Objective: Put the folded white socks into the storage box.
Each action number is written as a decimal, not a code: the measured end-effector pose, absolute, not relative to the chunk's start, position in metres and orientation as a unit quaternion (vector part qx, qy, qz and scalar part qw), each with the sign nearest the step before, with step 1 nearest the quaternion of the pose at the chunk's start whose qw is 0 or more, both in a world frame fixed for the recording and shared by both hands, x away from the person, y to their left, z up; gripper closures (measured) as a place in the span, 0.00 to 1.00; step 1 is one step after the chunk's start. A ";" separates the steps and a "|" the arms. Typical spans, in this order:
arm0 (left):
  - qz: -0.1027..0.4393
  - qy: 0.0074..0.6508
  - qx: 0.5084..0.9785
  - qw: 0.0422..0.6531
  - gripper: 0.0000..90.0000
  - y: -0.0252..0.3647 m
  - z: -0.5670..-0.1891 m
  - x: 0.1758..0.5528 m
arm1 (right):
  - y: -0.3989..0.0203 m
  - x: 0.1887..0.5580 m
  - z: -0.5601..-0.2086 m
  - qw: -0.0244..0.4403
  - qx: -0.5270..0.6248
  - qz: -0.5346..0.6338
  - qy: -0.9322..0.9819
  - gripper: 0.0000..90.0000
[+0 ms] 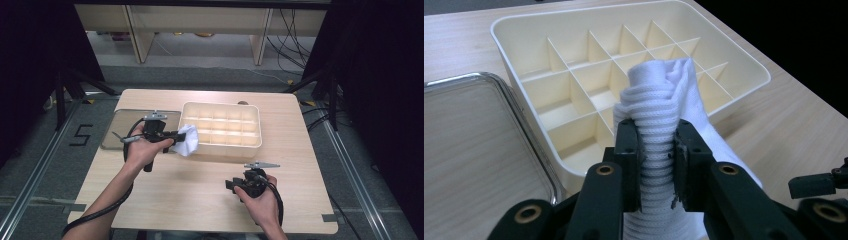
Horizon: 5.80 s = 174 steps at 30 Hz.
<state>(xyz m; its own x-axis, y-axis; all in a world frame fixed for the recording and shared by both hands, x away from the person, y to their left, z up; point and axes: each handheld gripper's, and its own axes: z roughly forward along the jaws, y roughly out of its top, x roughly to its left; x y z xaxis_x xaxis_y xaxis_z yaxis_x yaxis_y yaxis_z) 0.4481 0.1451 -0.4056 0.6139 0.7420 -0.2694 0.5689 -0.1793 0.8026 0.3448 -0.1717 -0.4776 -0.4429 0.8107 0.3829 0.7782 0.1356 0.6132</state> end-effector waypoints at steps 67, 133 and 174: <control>0.098 0.462 0.770 0.429 0.83 0.130 -0.425 0.515 | -0.174 0.345 -0.483 0.016 0.542 0.381 0.749 0.69; 0.162 0.417 0.850 0.277 0.83 0.103 -0.436 0.518 | -0.175 0.346 -0.483 0.022 0.533 0.397 0.747 0.69; 0.114 0.423 0.874 0.211 0.84 0.097 -0.435 0.527 | -0.175 0.347 -0.484 0.024 0.534 0.388 0.750 0.69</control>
